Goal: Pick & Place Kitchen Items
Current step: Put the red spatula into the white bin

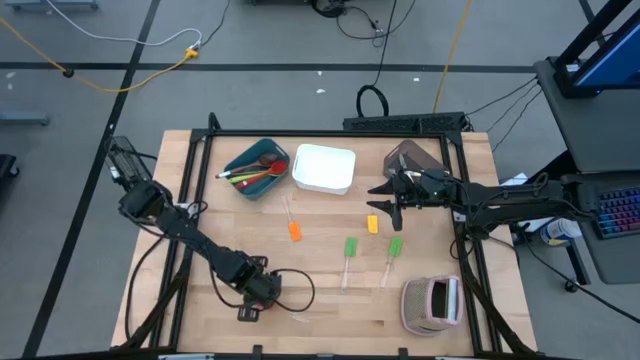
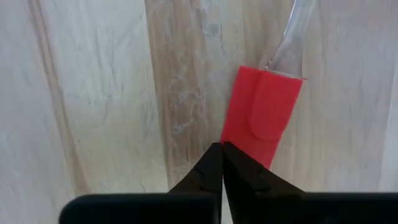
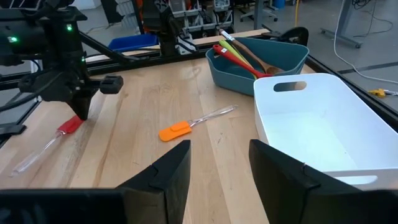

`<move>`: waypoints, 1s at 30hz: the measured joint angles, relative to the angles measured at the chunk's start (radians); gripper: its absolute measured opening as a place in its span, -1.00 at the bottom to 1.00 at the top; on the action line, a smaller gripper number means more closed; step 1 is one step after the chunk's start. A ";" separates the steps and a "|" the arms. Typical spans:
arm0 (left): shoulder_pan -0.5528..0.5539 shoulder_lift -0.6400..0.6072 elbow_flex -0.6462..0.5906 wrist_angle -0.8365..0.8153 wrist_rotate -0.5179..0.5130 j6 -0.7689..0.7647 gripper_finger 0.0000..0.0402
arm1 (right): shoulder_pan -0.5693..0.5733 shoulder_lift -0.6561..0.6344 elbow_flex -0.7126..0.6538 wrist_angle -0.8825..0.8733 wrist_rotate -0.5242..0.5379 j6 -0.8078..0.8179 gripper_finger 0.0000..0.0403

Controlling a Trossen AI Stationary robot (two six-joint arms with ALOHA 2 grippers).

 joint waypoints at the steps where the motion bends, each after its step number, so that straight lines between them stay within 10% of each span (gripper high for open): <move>1: 0.005 -0.003 -0.001 0.000 0.001 0.000 -0.94 | 0.000 0.000 0.000 0.000 0.000 0.000 -0.23; 14: 0.013 -0.029 0.018 0.004 0.099 -0.132 -0.66 | 0.000 0.000 0.000 -0.006 0.000 -0.019 -0.23; 30: -0.135 -0.026 0.032 0.027 -0.155 -0.189 -0.15 | 0.000 0.000 0.000 -0.057 0.000 -0.019 -0.23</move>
